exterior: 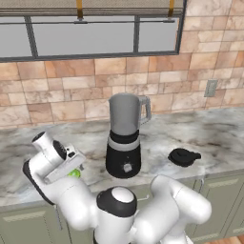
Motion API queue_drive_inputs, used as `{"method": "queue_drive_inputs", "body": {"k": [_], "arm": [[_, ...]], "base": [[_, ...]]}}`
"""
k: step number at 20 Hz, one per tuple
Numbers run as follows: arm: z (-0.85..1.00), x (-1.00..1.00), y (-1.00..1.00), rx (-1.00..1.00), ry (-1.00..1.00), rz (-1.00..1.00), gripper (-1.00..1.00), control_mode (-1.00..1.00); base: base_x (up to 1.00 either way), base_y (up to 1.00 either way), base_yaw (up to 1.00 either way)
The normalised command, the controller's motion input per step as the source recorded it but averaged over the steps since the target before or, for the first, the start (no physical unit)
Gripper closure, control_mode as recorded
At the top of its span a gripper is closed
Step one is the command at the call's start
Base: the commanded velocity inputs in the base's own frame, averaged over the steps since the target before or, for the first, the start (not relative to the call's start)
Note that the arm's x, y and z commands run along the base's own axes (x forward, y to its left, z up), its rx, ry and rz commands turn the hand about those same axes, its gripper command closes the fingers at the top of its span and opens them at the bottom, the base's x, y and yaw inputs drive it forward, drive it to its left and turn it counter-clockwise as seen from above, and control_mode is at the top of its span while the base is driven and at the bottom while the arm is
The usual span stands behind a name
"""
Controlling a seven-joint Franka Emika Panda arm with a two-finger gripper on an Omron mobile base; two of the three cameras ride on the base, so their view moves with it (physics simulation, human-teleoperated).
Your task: Open the blender lid, put the kiwi in the blender, close the lid, and start the blender.
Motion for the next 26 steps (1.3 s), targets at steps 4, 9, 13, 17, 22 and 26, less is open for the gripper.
{"method": "queue_drive_inputs", "body": {"k": [4, 9, 13, 17, 22, 26], "arm": [[-0.45, 0.0, -0.25, 0.09, 0.02, 0.0, -1.0, -1.0], [-0.53, -0.12, -0.16, 0.07, 0.01, 0.0, 1.0, -1.0], [-0.25, -0.09, -0.03, 0.08, 0.0, 0.0, 1.0, -1.0], [0.18, -0.13, -0.01, 0.06, -0.07, 0.0, 1.0, -1.0], [0.84, -0.08, 0.0, 0.02, -0.11, 0.01, 1.0, -1.0], [1.0, -0.09, -0.01, 0.0, -0.14, 0.0, 1.0, -1.0]], "base": [[0.0, 0.0, 0.0], [0.0, 0.0, 0.0], [0.0, 0.0, 0.0], [0.0, 0.0, 0.0], [0.0, 0.0, 0.0], [0.0, 0.0, 0.0]]}}
